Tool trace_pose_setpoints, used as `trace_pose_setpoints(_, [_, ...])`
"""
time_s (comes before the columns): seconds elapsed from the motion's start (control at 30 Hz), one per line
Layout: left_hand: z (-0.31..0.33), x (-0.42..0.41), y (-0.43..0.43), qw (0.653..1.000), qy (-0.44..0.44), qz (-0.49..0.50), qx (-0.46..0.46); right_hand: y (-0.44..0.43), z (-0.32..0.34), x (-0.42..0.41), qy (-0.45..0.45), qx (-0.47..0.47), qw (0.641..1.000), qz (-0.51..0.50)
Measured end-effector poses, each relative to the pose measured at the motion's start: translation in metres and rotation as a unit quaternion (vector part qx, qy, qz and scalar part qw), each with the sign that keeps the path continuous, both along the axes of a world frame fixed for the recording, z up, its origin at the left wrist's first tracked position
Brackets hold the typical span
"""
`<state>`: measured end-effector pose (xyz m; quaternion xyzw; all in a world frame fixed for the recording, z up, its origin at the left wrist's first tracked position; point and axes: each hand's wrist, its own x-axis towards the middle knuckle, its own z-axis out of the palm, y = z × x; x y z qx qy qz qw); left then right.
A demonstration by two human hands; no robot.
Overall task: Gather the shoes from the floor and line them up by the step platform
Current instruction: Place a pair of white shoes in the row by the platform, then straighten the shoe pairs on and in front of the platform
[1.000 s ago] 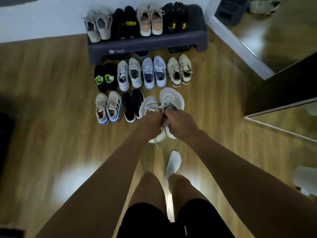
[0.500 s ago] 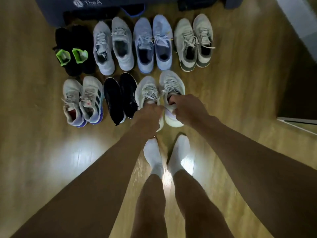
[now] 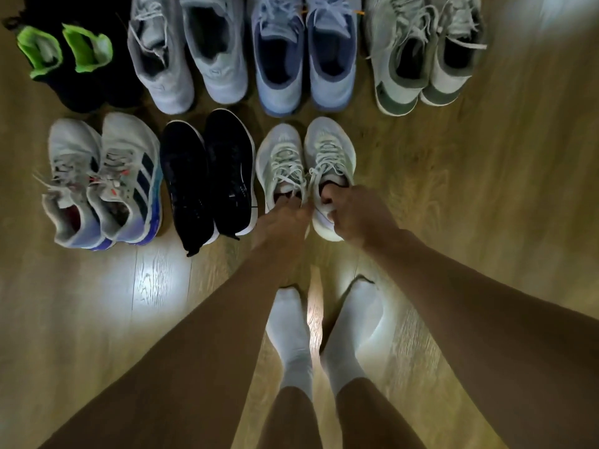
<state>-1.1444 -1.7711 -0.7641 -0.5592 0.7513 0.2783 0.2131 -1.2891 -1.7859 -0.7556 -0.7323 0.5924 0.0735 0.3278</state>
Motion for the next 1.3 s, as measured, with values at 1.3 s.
trace_pose_setpoints(1.3, [0.289,0.097,-0.142,0.982,0.079,0.120,-0.121,-0.112,0.295,0.117,-0.025,-0.103,0.990,-0.088])
